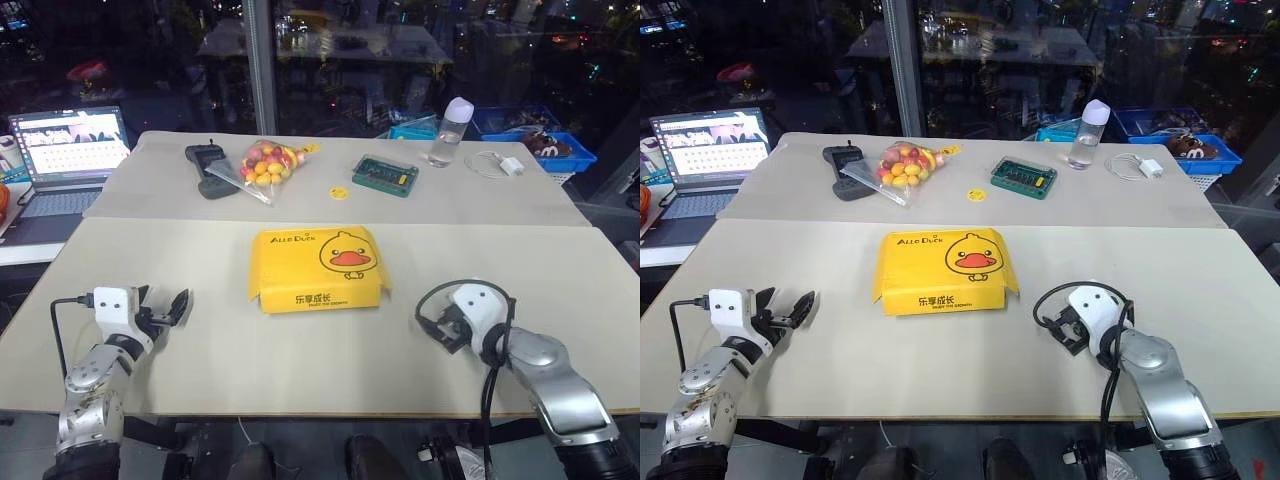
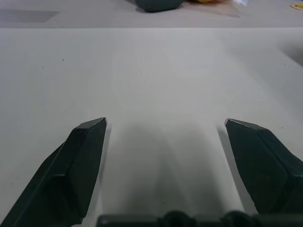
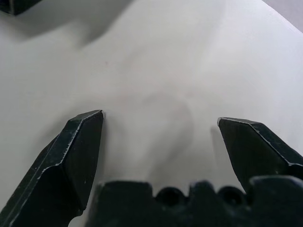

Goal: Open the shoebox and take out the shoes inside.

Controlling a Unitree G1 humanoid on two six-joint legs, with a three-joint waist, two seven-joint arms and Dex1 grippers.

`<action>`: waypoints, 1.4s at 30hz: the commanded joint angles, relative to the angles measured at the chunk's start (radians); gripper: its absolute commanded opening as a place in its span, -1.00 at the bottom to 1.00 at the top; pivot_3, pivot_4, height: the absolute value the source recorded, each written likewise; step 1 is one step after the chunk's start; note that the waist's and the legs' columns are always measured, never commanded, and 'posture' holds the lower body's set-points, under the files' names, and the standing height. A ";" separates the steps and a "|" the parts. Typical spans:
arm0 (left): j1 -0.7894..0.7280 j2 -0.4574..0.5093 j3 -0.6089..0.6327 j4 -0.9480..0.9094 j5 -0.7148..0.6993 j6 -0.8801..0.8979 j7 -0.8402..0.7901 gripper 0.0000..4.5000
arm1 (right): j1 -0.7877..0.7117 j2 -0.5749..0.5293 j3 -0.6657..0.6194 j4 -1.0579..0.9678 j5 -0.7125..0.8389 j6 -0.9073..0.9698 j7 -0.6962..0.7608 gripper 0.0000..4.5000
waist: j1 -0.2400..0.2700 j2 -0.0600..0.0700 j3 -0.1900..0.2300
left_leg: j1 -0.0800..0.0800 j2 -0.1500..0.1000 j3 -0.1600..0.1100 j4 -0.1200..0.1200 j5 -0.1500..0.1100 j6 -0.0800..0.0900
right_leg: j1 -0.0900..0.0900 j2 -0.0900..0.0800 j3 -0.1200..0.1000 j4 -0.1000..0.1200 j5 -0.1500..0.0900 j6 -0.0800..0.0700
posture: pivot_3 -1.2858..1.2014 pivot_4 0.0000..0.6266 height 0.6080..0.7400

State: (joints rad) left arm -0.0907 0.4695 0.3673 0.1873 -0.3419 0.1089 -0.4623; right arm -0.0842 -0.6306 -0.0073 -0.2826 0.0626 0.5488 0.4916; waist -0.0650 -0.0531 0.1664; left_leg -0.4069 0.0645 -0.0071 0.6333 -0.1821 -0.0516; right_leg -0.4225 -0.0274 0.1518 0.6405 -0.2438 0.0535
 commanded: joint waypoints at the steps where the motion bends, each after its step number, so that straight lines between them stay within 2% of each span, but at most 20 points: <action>1: -0.020 -0.008 -0.034 0.026 0.006 0.002 -0.027 0.92 | 0.006 0.006 -0.070 0.051 0.002 0.005 -0.036 1.00 | 0.000 0.000 0.000 | 0.000 0.000 0.000 0.000 0.000 0.000 | 0.000 0.000 0.000 0.000 0.000 0.000 | 0.03 -0.52 0.58; 4: -0.067 0.058 -0.131 0.029 0.018 -0.014 -0.220 0.92 | -0.044 0.011 -0.137 0.094 0.056 0.018 -0.017 1.00 | 0.009 0.000 0.000 | -0.001 0.000 0.000 0.001 0.000 0.000 | 0.000 0.000 0.000 0.000 0.000 0.000 | 0.03 -0.52 0.58; 6: -0.073 0.080 -0.158 0.019 0.019 -0.014 -0.274 0.92 | -0.059 0.006 -0.133 0.092 0.077 0.018 0.016 1.00 | 0.011 0.000 0.000 | -0.003 -0.001 0.000 0.001 0.000 0.000 | -0.001 -0.001 0.000 -0.001 0.000 0.000 | 0.03 -0.52 0.58; 9: -0.078 0.176 -0.181 -0.048 -0.033 0.044 -0.438 0.92 | -0.091 -0.045 -0.117 0.031 0.218 0.047 0.224 1.00 | -0.002 0.000 0.001 | -0.005 0.000 0.000 0.001 0.000 0.000 | -0.002 0.000 0.000 0.000 0.000 0.000 | 0.03 -0.52 0.58; 11: -0.067 0.224 -0.188 -0.084 -0.050 0.069 -0.505 0.92 | -0.098 -0.075 -0.125 0.014 0.281 0.062 0.305 1.00 | -0.010 0.001 0.002 | -0.008 0.001 0.000 0.000 0.000 0.000 | -0.006 0.002 0.000 0.000 0.000 0.000 | 0.03 -0.52 0.58; 16: -0.058 0.281 -0.179 -0.141 -0.081 0.116 -0.572 0.92 | -0.110 -0.125 -0.118 0.037 0.297 0.049 0.357 1.00 | -0.008 0.001 0.003 | -0.008 0.002 0.000 -0.007 0.000 0.001 | -0.009 0.003 0.000 0.001 -0.001 0.005 | 0.03 -0.52 0.58; 22: -0.073 0.279 -0.169 -0.143 -0.078 0.136 -0.570 0.92 | -0.137 -0.113 -0.104 0.083 0.268 0.025 0.338 1.00 | -0.005 0.001 0.003 | -0.016 0.002 0.000 -0.005 0.000 0.001 | -0.015 0.003 -0.001 0.002 -0.001 0.005 | 0.03 -0.52 0.58; 24: -0.073 0.274 -0.167 -0.144 -0.076 0.135 -0.564 1.00 | -0.138 -0.112 -0.094 0.089 0.257 0.016 0.331 0.76 | -0.005 0.001 0.003 | -0.015 0.002 0.000 -0.005 0.000 0.001 | -0.015 0.003 -0.001 0.002 -0.001 0.005 | 0.03 -0.52 0.58; 26: -0.076 0.268 -0.165 -0.141 -0.076 0.133 -0.557 0.76 | -0.140 -0.106 -0.089 0.095 0.251 0.004 0.321 0.57 | -0.005 0.001 0.003 | -0.015 0.002 0.000 -0.004 0.000 0.001 | -0.015 0.003 -0.001 0.003 -0.001 0.005 | 0.03 -0.52 0.58; 27: -0.078 0.266 -0.164 -0.140 -0.077 0.132 -0.555 0.69 | -0.144 -0.103 -0.088 0.099 0.248 0.000 0.316 0.38 | -0.005 0.001 0.003 | -0.015 0.002 0.000 -0.004 0.000 0.001 | -0.015 0.003 -0.001 0.004 -0.001 0.005 | 0.03 -0.52 0.58; 28: -0.080 0.265 -0.164 -0.141 -0.079 0.132 -0.554 0.46 | -0.148 -0.100 -0.087 0.102 0.246 -0.003 0.312 0.20 | -0.005 0.001 0.003 | -0.015 0.002 0.000 -0.004 0.000 0.001 | -0.015 0.003 -0.001 0.004 -0.001 0.005 | 0.03 -0.52 0.58; 30: -0.084 0.262 -0.165 -0.142 -0.081 0.132 -0.552 0.17 | -0.156 -0.096 -0.084 0.105 0.243 -0.007 0.309 -0.05 | -0.005 0.001 0.003 | -0.015 0.002 0.000 -0.004 0.000 0.001 | -0.015 0.003 -0.001 0.005 -0.001 0.005 | 0.03 -0.52 0.58; 31: -0.086 0.260 -0.168 -0.143 -0.078 0.131 -0.550 -0.04 | -0.159 -0.094 -0.081 0.105 0.243 -0.007 0.310 -0.27 | -0.005 0.001 0.003 | -0.015 0.002 0.000 -0.004 0.000 0.001 | -0.015 0.003 -0.001 0.005 -0.001 0.005 | 0.03 -0.52 0.58; 32: -0.089 0.259 -0.174 -0.143 -0.074 0.128 -0.549 -0.22 | -0.163 -0.098 -0.067 0.100 0.239 -0.004 0.319 -0.41 | -0.005 0.001 0.003 | -0.015 0.002 0.000 -0.003 0.000 0.001 | -0.015 0.003 -0.001 0.005 -0.001 0.005 | 0.03 -0.52 0.58; 33: -0.090 0.257 -0.178 -0.144 -0.070 0.126 -0.549 -0.33 | -0.165 -0.100 -0.057 0.097 0.235 -0.002 0.326 -0.51 | -0.005 0.001 0.003 | -0.015 0.002 0.000 -0.003 0.000 0.001 | -0.015 0.003 -0.001 0.005 -0.001 0.005 | 0.03 -0.52 0.58; 34: -0.092 0.256 -0.182 -0.145 -0.068 0.126 -0.549 -0.56 | -0.166 -0.104 -0.045 0.092 0.231 0.000 0.333 -0.70 | -0.005 0.001 0.003 | -0.015 0.002 0.000 -0.003 0.000 0.001 | -0.015 0.003 -0.001 0.005 -0.001 0.005 | 0.03 -0.52 0.58; 35: -0.097 0.251 -0.193 -0.152 -0.065 0.129 -0.548 -0.71 | -0.166 -0.113 -0.008 0.075 0.218 -0.003 0.353 -0.84 | -0.005 0.001 0.003 | -0.015 0.002 0.000 -0.003 0.000 0.001 | -0.015 0.003 -0.001 0.006 -0.001 0.005 | 0.03 -0.52 0.58; 36: -0.101 0.248 -0.200 -0.157 -0.063 0.132 -0.548 -0.80 | -0.166 -0.120 0.017 0.063 0.209 -0.006 0.366 -0.88 | -0.005 0.001 0.003 | -0.015 0.002 0.000 -0.003 0.000 0.001 | -0.015 0.003 -0.001 0.006 -0.001 0.005 | 0.03 -0.52 0.58; 37: -0.106 0.242 -0.210 -0.166 -0.060 0.135 -0.546 -0.98 | -0.171 -0.123 0.048 0.050 0.197 -0.006 0.375 -0.88 | -0.004 0.001 0.003 | -0.015 0.002 0.000 -0.003 0.000 0.001 | -0.015 0.003 -0.001 0.006 -0.001 0.005 | 0.03 -0.52 0.58; 42: -0.106 0.237 -0.232 -0.223 -0.070 0.162 -0.552 -0.98 | -0.195 -0.115 0.130 0.004 0.171 0.003 0.391 -0.88 | -0.006 0.001 0.003 | -0.015 0.002 0.000 -0.001 0.000 0.001 | -0.015 0.003 0.000 0.006 -0.001 0.005 | 0.03 -0.52 0.58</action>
State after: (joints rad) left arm -0.1940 0.6997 0.1286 0.0076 -0.3963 0.2658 -1.0100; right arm -0.2615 -0.7395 0.1266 -0.2347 0.2396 0.5686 0.8754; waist -0.0705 -0.0519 0.1698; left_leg -0.4222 0.0667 -0.0073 0.6323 -0.1820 -0.0508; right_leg -0.4376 -0.0242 0.1513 0.6472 -0.2447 0.0587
